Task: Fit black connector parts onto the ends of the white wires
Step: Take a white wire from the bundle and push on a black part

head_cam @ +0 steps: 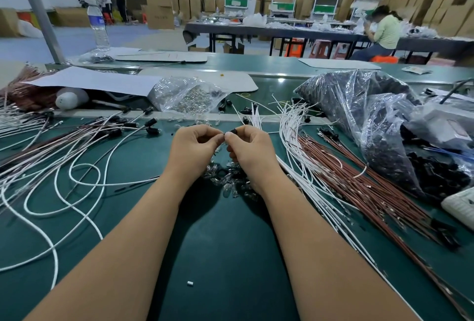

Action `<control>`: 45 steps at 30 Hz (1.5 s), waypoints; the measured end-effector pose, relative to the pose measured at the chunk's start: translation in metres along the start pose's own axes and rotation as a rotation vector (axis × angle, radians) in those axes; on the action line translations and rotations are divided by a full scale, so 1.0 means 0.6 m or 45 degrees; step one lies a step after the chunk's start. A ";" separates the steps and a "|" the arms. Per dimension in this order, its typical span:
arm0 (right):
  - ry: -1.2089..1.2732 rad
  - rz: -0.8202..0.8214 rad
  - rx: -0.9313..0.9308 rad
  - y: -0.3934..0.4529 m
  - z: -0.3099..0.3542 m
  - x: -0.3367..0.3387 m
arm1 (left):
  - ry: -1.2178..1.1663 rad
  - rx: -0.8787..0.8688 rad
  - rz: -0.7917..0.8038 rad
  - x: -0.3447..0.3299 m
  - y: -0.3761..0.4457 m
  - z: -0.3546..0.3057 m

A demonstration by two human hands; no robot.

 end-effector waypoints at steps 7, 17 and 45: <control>0.099 -0.092 -0.104 0.004 0.002 0.006 | 0.063 0.005 -0.017 0.015 0.007 -0.001; 0.046 -0.004 -0.027 0.001 0.012 -0.001 | 0.107 -0.064 0.041 0.012 0.007 -0.003; -0.530 -0.208 0.478 0.002 0.024 0.025 | 0.169 -0.118 -0.043 0.010 0.003 -0.005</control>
Point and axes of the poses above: each hand's wrist, its own y-axis towards the middle knuckle, its own x-axis out of the back of the hand, z = x × y, the point moved 2 cm from there along y, towards the middle knuckle, and after that the axes turned 9 degrees about x, right-handed, at the moved point
